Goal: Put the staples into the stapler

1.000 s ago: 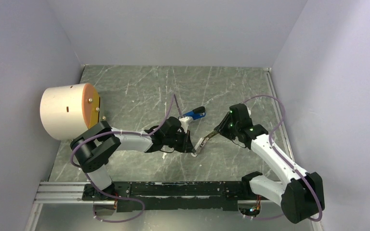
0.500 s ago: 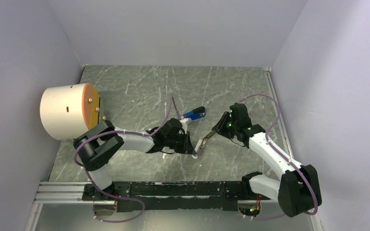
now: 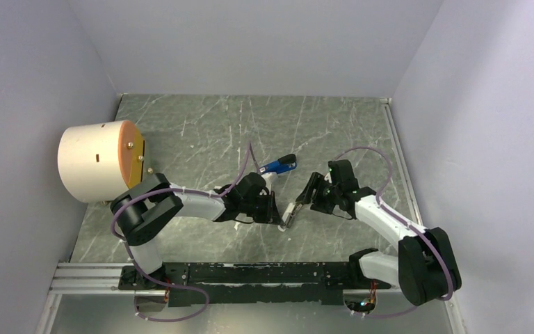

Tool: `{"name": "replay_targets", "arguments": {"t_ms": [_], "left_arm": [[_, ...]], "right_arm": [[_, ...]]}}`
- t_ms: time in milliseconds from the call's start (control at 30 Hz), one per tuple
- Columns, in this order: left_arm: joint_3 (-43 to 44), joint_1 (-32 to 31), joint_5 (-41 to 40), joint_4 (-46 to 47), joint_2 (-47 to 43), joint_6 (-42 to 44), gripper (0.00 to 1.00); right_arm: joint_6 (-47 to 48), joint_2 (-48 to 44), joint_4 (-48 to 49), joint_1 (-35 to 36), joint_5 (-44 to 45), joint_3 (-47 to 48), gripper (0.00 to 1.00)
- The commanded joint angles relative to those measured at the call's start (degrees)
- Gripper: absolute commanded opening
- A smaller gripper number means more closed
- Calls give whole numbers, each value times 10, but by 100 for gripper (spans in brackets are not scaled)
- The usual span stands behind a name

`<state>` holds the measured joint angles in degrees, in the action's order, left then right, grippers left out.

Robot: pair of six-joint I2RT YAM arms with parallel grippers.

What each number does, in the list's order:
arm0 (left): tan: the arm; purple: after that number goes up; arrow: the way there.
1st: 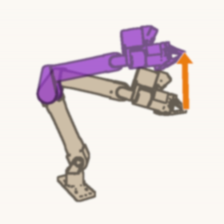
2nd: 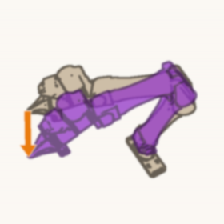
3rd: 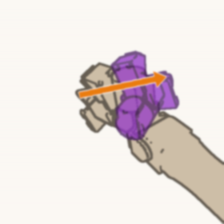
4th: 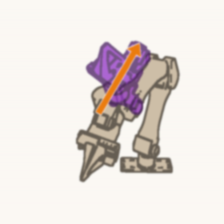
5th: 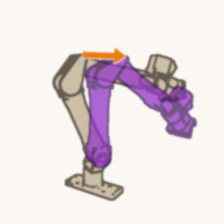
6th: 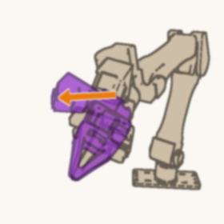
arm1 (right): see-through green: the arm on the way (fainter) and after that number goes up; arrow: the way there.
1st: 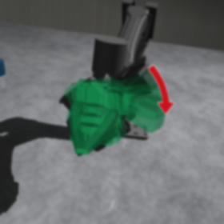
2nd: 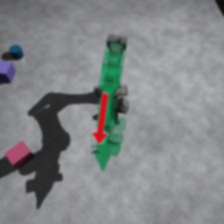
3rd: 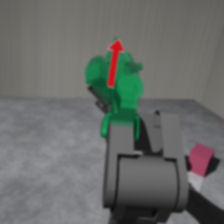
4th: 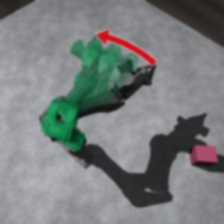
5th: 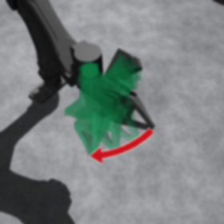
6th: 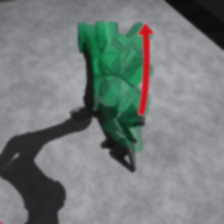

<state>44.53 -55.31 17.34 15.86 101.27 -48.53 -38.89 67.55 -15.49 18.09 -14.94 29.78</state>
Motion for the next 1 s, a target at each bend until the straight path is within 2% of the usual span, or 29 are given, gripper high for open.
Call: {"name": "replay_targets", "arguments": {"t_ms": [0, 100, 233, 367, 667, 733, 867, 967], "left_arm": [[13, -3, -25, -7, -2, -10, 5], [11, -4, -28, -4, -4, -24, 5], [7, -3, -25, 8, 2, -54, 5], [-4, -4, -26, 28, 0, -89, 5], [-12, -3, -28, 51, 1, -121, 5], [-15, -3, -28, 55, 2, -124, 5], [-22, -3, -24, 65, 5, -128, 5], [-27, -3, -25, 70, 4, -127, 5]], "right_arm": [[6, 1, 34, 4, -40, -6, 68], [-6, -10, 47, 13, -44, -12, 72], [-26, -1, 49, 39, -16, -20, 73], [-53, -20, 50, 60, 37, -33, 69], [-74, -22, 68, 96, 68, -38, 67], [-85, -22, 78, 101, 72, -40, 64], [-103, -19, 92, 105, 88, -40, 51], [-106, -14, 91, 108, 99, -34, 47]]}}
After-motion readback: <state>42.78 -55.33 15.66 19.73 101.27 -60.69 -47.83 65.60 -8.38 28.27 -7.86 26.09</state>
